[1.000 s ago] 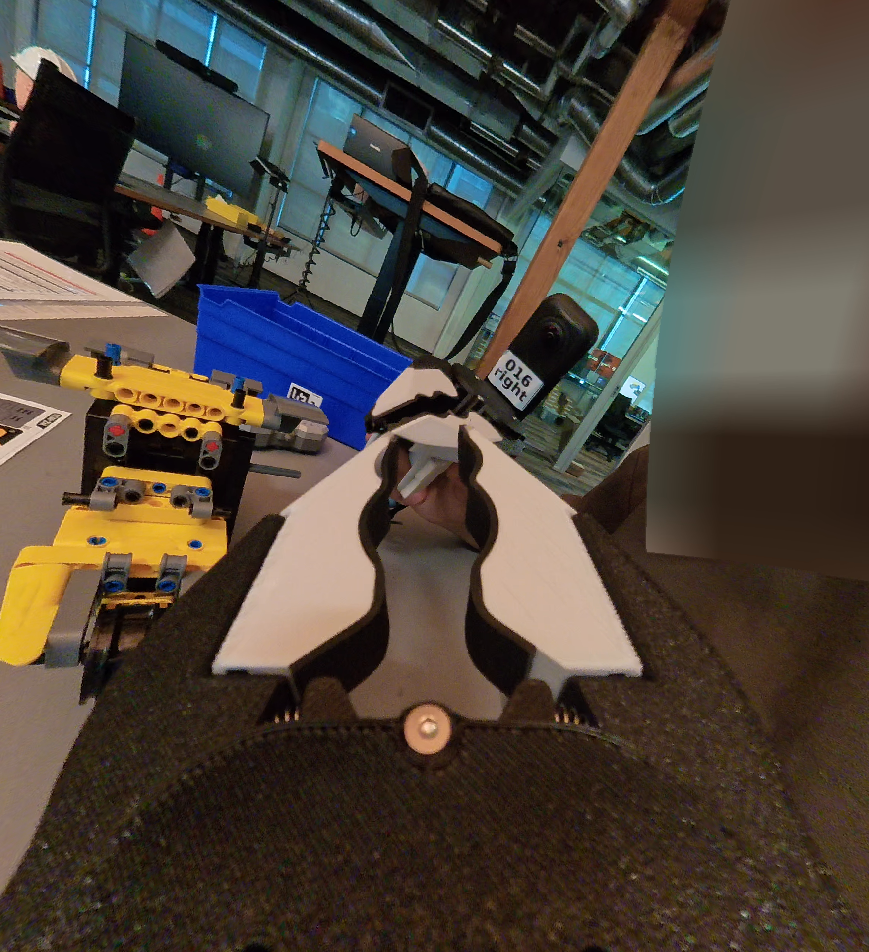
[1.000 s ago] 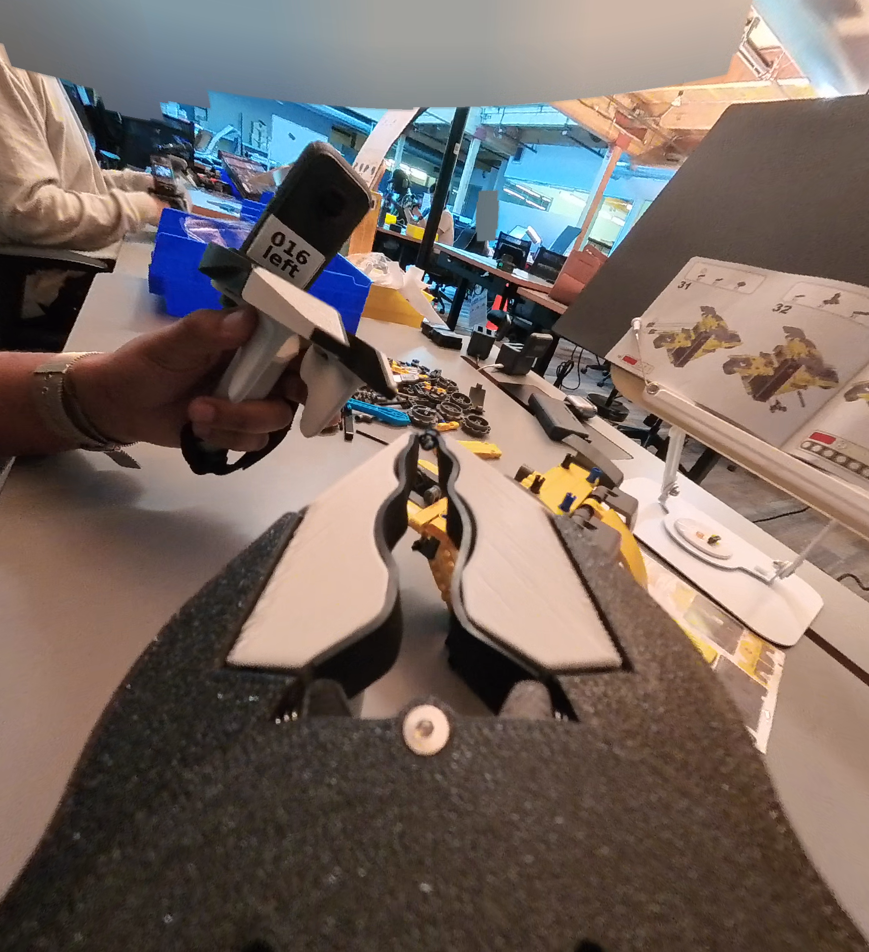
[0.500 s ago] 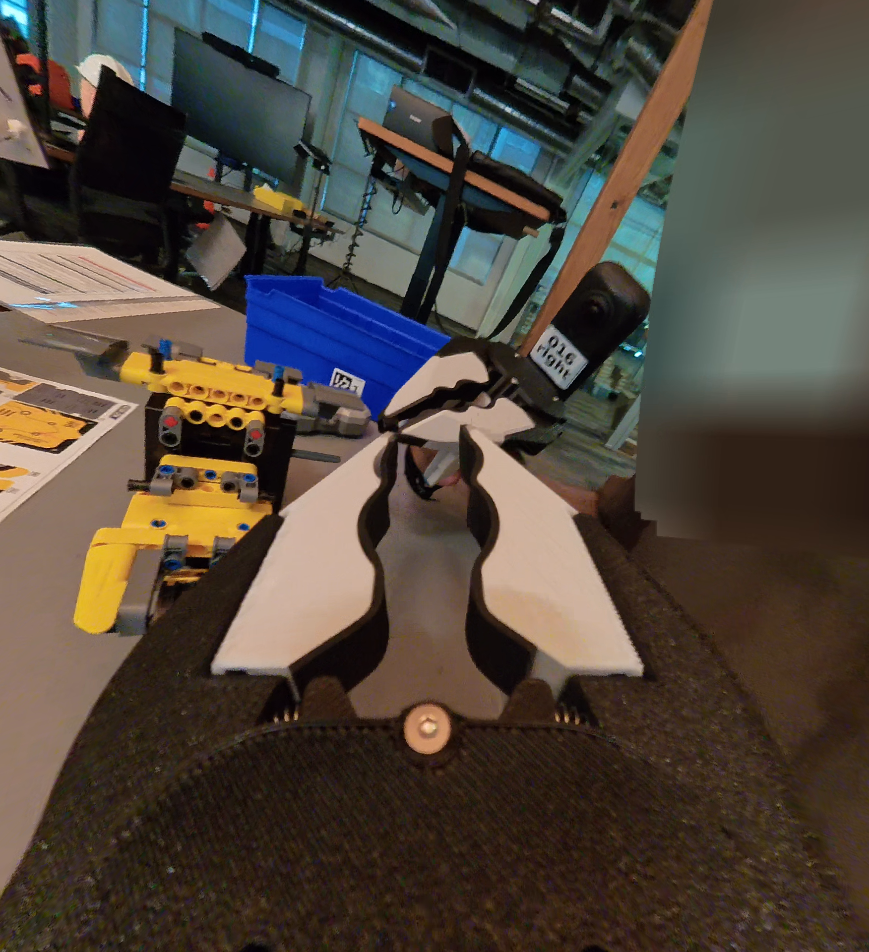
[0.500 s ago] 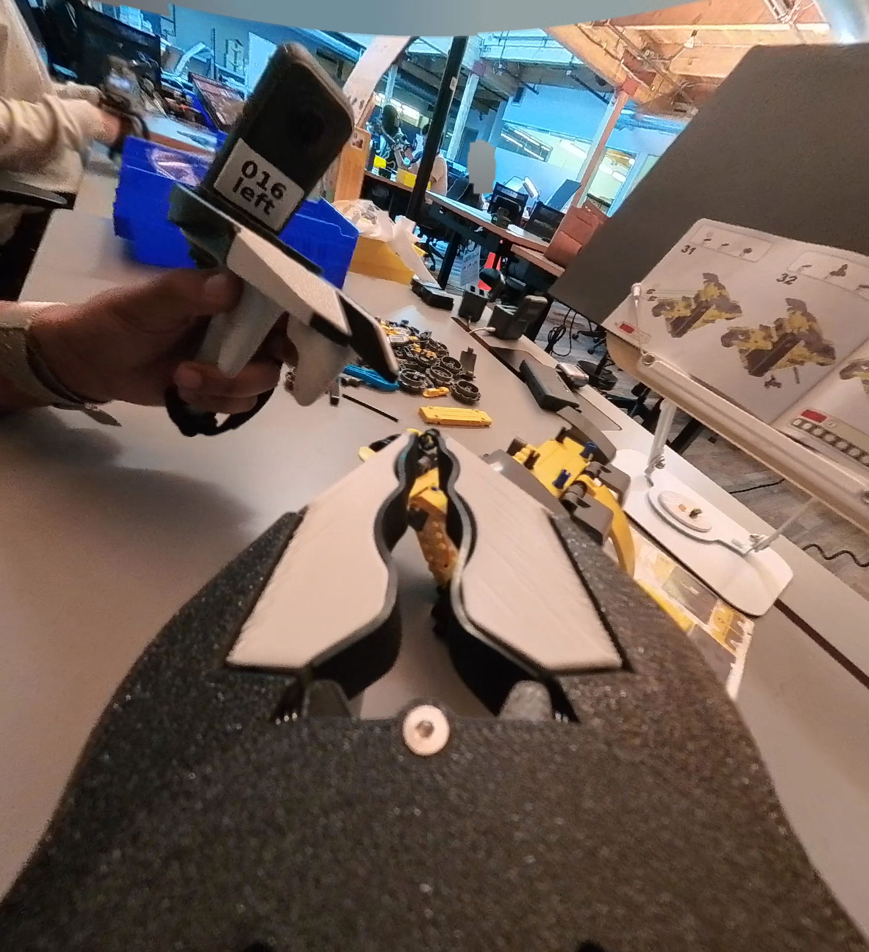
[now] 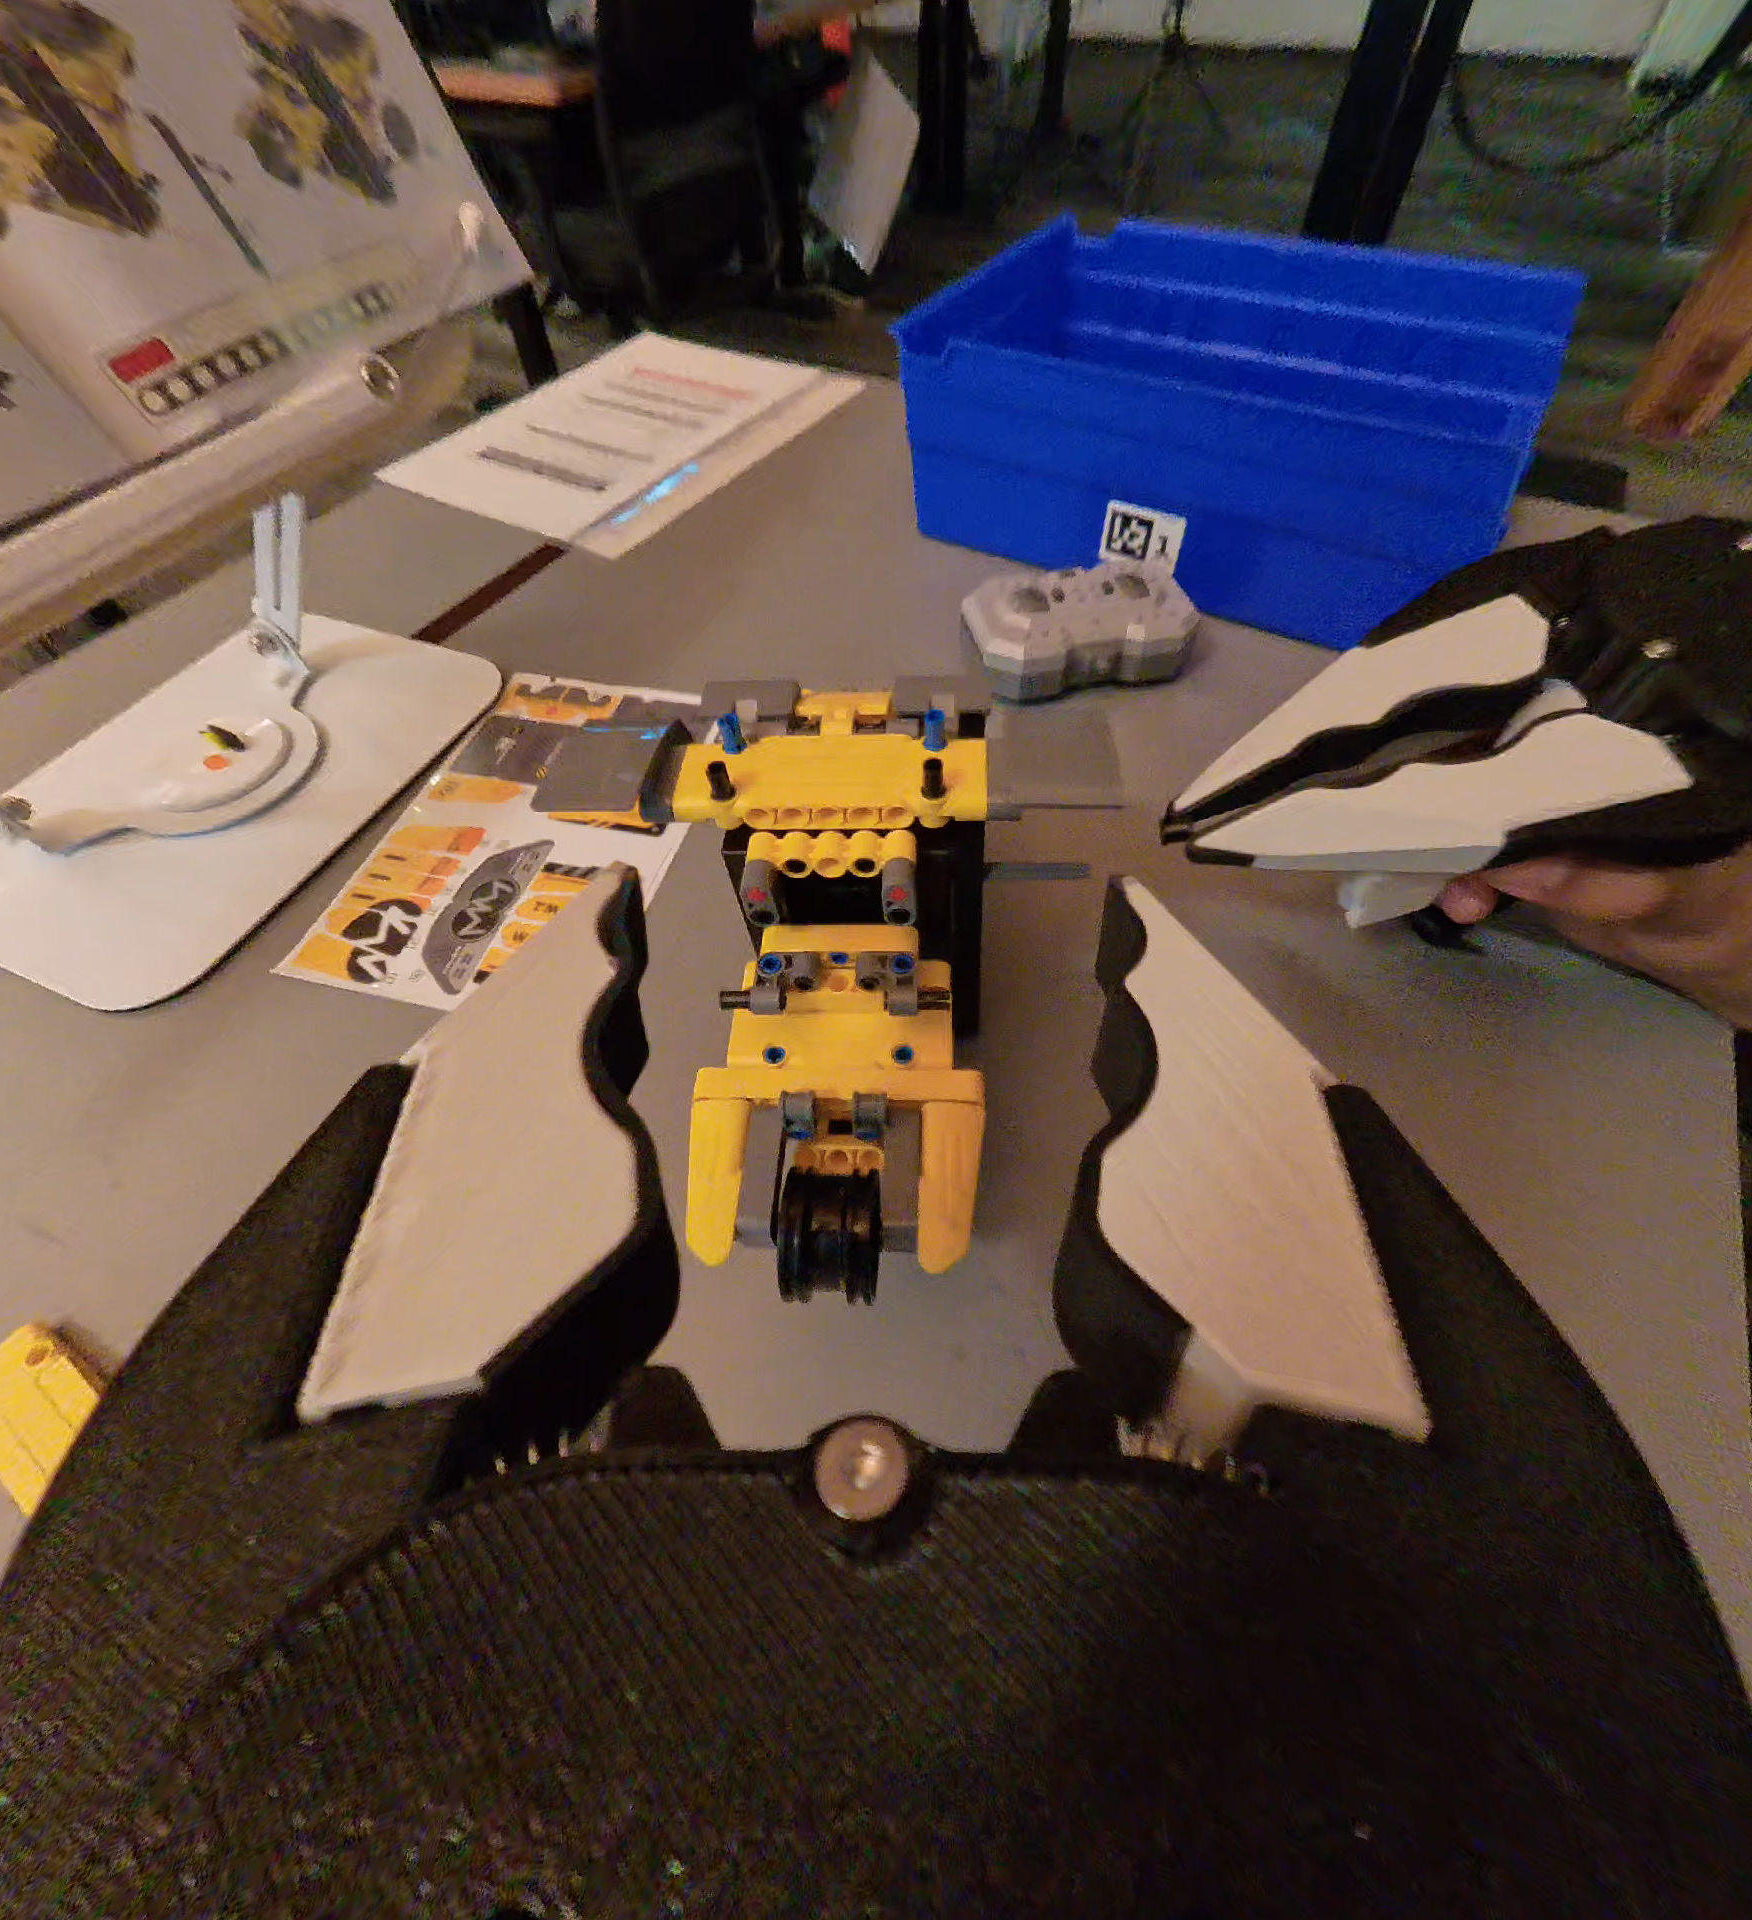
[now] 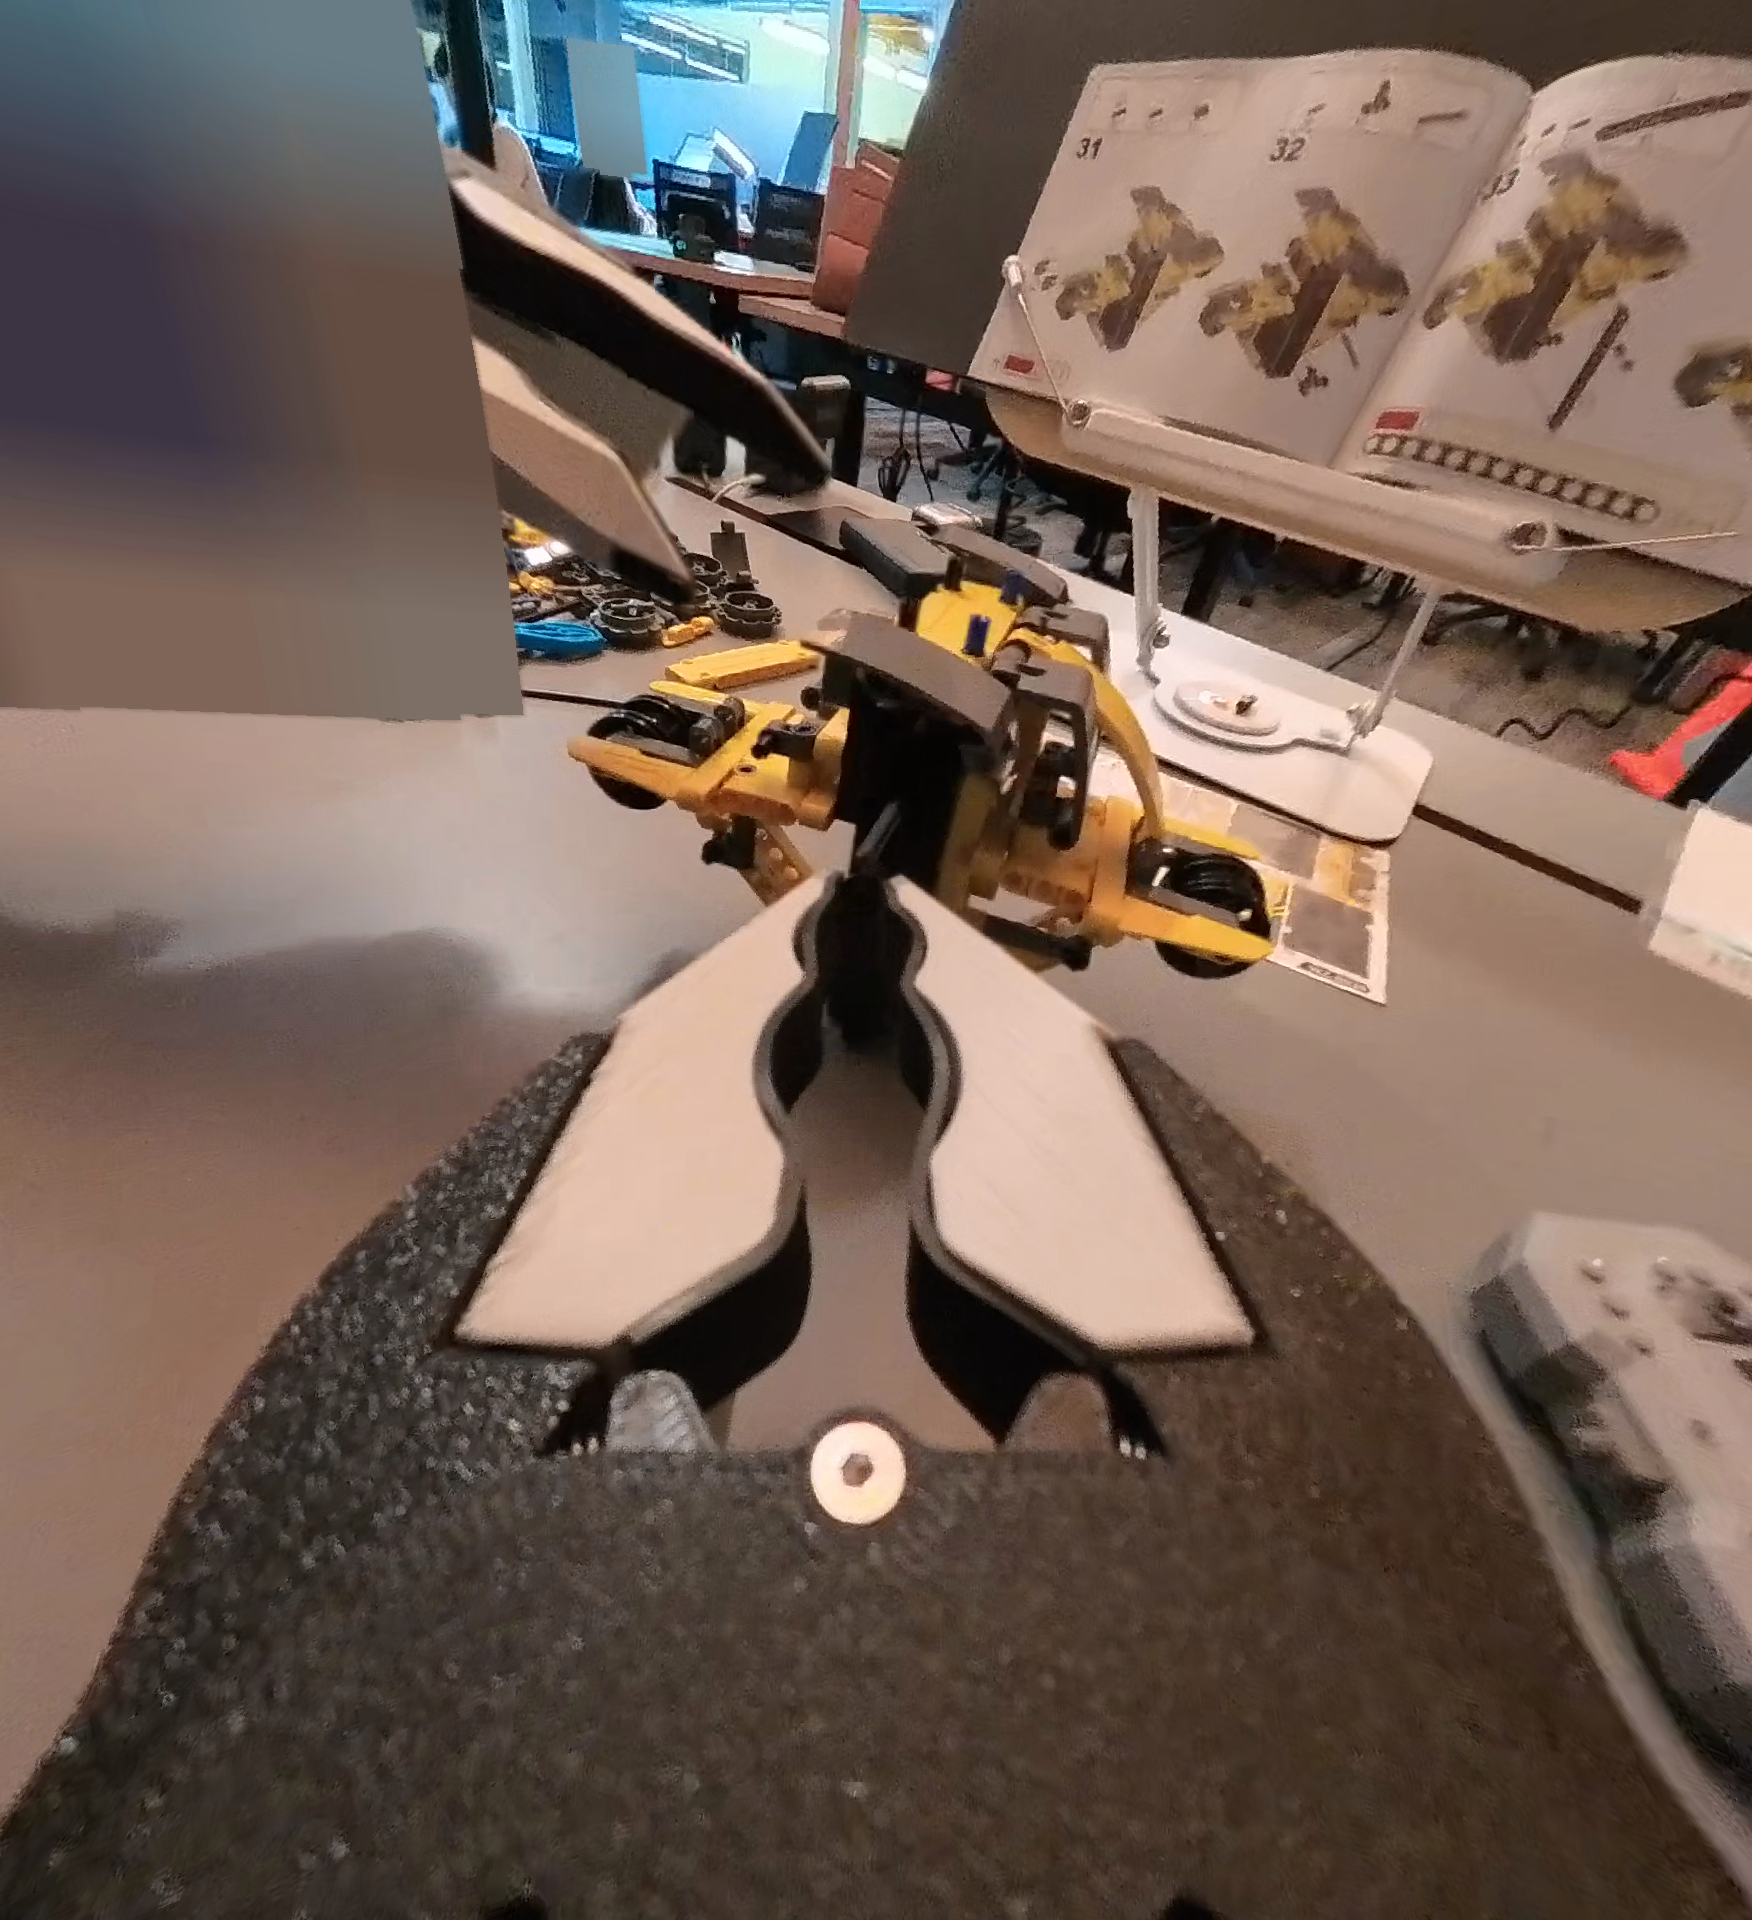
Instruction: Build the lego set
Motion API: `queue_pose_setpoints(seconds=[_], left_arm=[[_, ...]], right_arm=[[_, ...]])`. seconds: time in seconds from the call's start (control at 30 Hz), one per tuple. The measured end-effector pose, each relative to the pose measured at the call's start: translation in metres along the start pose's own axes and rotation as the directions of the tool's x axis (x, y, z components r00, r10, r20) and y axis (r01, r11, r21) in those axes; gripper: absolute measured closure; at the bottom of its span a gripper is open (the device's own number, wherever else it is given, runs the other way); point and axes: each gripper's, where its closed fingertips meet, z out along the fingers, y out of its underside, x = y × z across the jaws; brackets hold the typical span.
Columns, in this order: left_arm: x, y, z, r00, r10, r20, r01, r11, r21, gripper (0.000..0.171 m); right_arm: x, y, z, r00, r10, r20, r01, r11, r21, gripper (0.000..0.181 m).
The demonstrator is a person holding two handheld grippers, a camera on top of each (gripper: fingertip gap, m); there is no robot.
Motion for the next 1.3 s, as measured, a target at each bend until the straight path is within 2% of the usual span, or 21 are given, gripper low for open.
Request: queue_pose_setpoints(seconds=[0.17, 0.43, 0.57, 0.73, 0.93, 1.3], left_arm=[[-0.007, 0.024, 0.028, 0.999, -0.032, -0.016, 0.029, 0.985, -0.169, 0.080], [-0.006, 0.037, 0.040, 0.999, -0.040, -0.034, 0.030, 0.967, -0.253, 0.086], [-0.004, 0.040, 0.044, 0.999, -0.017, -0.039, 0.007, 0.966, -0.257, 0.092], [-0.002, 0.042, 0.047, 0.998, 0.040, -0.049, -0.050, 0.968, -0.247, 0.112], [-0.004, 0.044, 0.049, 0.998, 0.053, -0.038, -0.061, 0.966, -0.251, 0.115], [-0.005, 0.042, 0.048, 0.999, -0.002, -0.035, -0.007, 0.973, -0.232, 0.123]], right_arm=[[-0.005, 0.001, 0.012, 1.000, 0.026, 0.016, -0.026, 1.000, -0.015, 0.175], [-0.003, 0.007, 0.019, 0.999, -0.031, -0.042, 0.028, 0.998, -0.060, 0.175], [-0.003, 0.007, 0.020, 0.997, -0.054, -0.060, 0.050, 0.997, -0.060, 0.175], [-0.001, 0.006, 0.020, 0.997, -0.039, -0.066, 0.035, 0.998, -0.052, 0.175], [-0.001, 0.007, 0.021, 0.998, -0.018, -0.056, 0.015, 0.999, -0.050, 0.175], [-0.003, 0.008, 0.021, 0.999, -0.021, -0.040, 0.019, 0.998, -0.054, 0.175]])
